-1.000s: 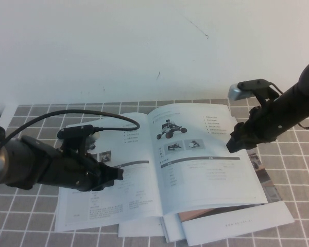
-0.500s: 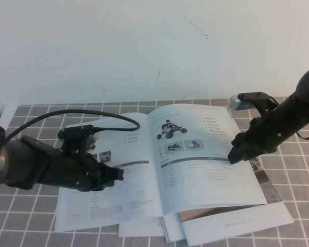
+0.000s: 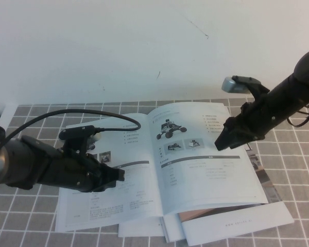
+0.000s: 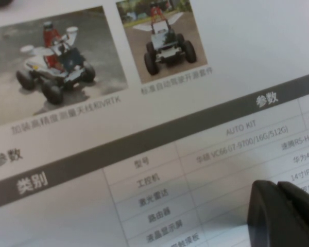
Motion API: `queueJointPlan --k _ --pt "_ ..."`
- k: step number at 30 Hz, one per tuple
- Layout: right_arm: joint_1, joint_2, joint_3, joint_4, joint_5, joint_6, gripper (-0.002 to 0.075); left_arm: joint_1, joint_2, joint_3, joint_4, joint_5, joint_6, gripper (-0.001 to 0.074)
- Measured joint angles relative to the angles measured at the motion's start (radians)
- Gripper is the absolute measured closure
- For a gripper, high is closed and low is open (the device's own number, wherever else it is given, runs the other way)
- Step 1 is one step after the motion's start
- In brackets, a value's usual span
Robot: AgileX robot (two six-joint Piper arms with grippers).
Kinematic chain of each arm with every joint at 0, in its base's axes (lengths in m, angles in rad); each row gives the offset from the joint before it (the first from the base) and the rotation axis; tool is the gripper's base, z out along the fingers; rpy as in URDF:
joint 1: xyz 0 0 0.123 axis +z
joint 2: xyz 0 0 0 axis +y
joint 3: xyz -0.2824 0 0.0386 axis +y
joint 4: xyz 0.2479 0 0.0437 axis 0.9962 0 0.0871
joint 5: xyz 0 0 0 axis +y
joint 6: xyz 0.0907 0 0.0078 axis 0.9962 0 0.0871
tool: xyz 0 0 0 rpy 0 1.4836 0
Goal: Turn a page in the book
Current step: Open the closed book
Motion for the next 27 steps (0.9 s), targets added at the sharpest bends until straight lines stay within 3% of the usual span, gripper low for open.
queueJointPlan --k 8,14,21,27 --pt "0.0 0.015 -0.044 -0.174 0.013 0.088 0.0366 0.0 0.007 0.0 0.0 0.0 0.0 0.0738" --pt "0.0 0.077 -0.046 -0.201 0.02 0.112 0.0366 0.0 0.025 -0.007 -0.012 0.02 0.0 0.0738" --pt "-0.006 0.087 -0.054 -0.158 0.032 0.105 0.0366 0.0 0.029 -0.008 -0.027 0.031 0.003 0.0738" --pt "-0.006 0.102 -0.054 0.028 0.038 0.011 0.0366 0.0 0.029 -0.008 -0.027 0.032 0.008 0.0738"
